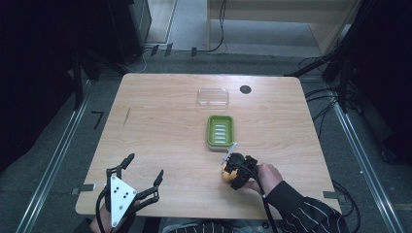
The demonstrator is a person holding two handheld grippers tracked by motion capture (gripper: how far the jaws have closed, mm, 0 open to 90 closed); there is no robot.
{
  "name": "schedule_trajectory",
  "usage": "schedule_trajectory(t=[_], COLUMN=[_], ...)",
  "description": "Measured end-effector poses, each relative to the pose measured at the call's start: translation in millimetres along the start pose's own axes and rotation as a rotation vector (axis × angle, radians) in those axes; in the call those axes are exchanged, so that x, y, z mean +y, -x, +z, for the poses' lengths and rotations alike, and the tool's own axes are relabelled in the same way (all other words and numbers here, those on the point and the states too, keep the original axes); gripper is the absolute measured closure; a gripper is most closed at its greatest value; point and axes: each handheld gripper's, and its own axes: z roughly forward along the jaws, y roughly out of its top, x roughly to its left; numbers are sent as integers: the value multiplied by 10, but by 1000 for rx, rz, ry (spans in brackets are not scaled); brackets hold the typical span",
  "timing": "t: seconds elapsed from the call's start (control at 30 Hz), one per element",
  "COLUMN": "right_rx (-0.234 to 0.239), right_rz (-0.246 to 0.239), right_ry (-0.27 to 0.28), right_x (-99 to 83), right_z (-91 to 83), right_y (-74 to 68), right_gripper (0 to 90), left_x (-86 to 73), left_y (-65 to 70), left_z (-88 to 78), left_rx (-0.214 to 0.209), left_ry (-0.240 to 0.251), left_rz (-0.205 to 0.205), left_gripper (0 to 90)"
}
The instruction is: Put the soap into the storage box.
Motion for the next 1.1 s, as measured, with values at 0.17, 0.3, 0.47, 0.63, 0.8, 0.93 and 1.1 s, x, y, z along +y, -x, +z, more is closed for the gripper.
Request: schedule_trajectory(t=[0.17, 0.3, 0.47, 0.63, 0.8, 0.93, 1.1], right_rx=[-9, -20, -27, -44, -51, -60, -64], right_rz=[18, 32, 46, 63, 77, 77, 94], right_ry=[3, 10, 21, 21, 25, 33, 44], right_x=[-31, -49, -55, -51, -37, -25, -8], right_z=[-33, -63, -108, -137, -170, -195, -254], right_y=[46, 87, 146, 200, 247, 289, 339], right_gripper=[400, 400, 400, 400, 400, 400, 400], left_x=[0, 0, -2, -5, -7, -10, -15], left_y=[-3, 1, -2, -6, -8, -16, -14], left_z=[-2, -1, -6, -15, -29, -41, -55], left_rx=[3, 0, 4, 9, 15, 16, 22], left_ry=[-2, -1, -4, -2, -7, -7, -9], left_rz=[-3, 2, 0, -4, -3, -1, -2], left_gripper=[130, 130, 130, 130, 130, 130, 130])
